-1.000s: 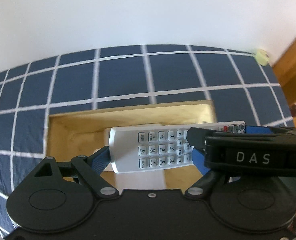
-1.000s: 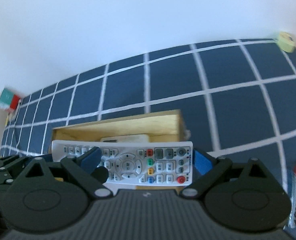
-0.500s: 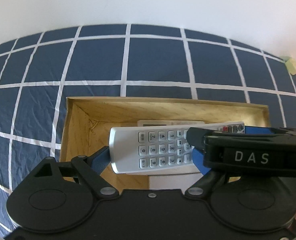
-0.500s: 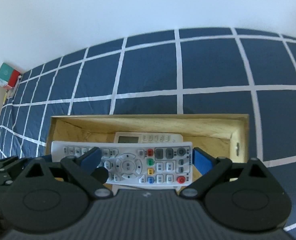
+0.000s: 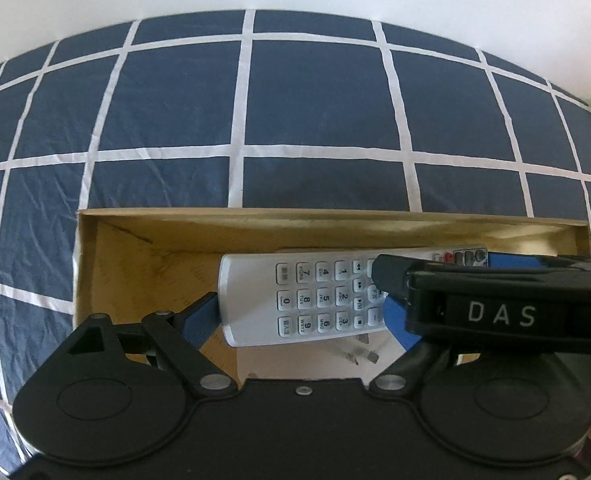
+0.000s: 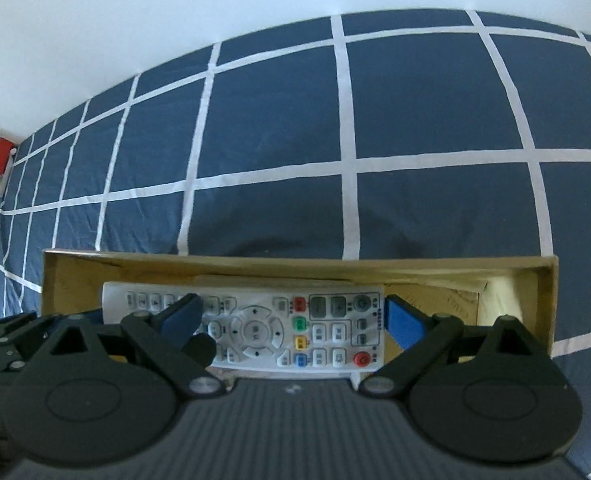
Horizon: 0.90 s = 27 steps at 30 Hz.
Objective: Organize objects
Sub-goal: 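Lower the TV remote into the box and open the right gripper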
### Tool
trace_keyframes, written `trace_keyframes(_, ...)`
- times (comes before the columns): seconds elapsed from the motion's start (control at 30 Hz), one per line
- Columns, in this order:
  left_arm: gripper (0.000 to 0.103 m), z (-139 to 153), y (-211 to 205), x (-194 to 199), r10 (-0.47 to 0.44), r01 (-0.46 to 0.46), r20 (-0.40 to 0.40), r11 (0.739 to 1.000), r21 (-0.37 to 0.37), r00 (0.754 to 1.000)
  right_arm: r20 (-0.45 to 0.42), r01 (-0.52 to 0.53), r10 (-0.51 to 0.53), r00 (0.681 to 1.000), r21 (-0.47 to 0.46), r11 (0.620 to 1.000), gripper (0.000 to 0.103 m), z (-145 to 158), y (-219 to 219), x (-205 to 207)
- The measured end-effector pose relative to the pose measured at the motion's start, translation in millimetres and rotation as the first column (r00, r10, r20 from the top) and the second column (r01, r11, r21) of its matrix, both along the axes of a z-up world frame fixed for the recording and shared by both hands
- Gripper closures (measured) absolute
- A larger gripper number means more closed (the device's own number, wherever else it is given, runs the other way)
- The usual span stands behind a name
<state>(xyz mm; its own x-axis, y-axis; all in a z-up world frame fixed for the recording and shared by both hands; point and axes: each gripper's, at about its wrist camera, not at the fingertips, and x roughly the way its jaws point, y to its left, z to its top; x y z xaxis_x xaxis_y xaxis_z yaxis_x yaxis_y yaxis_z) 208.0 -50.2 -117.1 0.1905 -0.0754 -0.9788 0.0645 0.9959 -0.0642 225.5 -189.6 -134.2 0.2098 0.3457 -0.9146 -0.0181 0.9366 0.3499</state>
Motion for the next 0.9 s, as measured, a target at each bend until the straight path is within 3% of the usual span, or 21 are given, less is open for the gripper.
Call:
trace_keyframes(0.33,0.016,-18.8,0.8,10.2,-0.01,0.009,-0.022,1.0,-0.019,1.0,-0.03,0.026,-0.027,0.999,-0.012,1.0,0.006,-16.1,-1.8,7.3)
trace_keyframes(0.9,0.015,-19.4,2.5,12.2,-0.021,0.021,-0.001,0.999,-0.024,1.0,-0.037,0.033,-0.034,0.999,-0.026,0.999,0.006,-18.3,0.8,10.2)
